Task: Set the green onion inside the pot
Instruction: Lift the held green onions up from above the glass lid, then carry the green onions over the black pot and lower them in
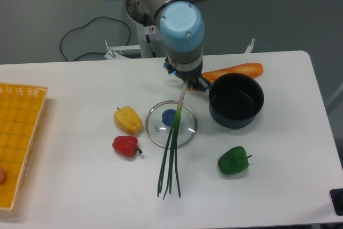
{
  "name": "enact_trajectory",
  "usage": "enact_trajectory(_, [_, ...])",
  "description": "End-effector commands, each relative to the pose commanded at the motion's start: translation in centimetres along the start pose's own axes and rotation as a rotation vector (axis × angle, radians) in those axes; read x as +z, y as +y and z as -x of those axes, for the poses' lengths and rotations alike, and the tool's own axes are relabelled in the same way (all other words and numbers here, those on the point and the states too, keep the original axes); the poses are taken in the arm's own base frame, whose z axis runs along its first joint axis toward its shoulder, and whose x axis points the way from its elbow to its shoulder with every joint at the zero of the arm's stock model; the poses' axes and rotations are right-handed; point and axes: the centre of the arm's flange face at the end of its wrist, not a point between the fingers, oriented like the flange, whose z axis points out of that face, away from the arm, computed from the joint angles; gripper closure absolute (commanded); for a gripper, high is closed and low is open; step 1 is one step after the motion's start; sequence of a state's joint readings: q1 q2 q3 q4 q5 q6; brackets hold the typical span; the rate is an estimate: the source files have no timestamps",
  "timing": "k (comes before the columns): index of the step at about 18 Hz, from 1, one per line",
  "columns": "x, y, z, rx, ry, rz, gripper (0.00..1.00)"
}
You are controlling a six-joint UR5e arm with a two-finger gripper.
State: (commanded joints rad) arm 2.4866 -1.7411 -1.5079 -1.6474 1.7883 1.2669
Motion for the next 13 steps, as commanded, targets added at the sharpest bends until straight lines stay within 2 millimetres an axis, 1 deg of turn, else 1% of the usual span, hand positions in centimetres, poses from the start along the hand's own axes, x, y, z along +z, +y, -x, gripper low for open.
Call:
enact_trajectory(3, [0.4,2.3,0.3,0.066,0.017,0.101,1.0])
enact_trajectory(5, [0.5,4.5,0.6,0.095,0.029,0.109,1.0])
enact_trajectory(8, [0.5,6.6,0.4,0.094,0.029,0.13,1.0])
enact_trajectory(9, [0.3,7.4,0.5,0.095,0.027,0.14,1.0])
enact_trajectory(10, [-0.3,8.4,0.1,0.092,0.019,0.139,1.0])
enact_trajectory(13, [-1.3,12.1,-0.6,0.094,0.005,0.131,1.0])
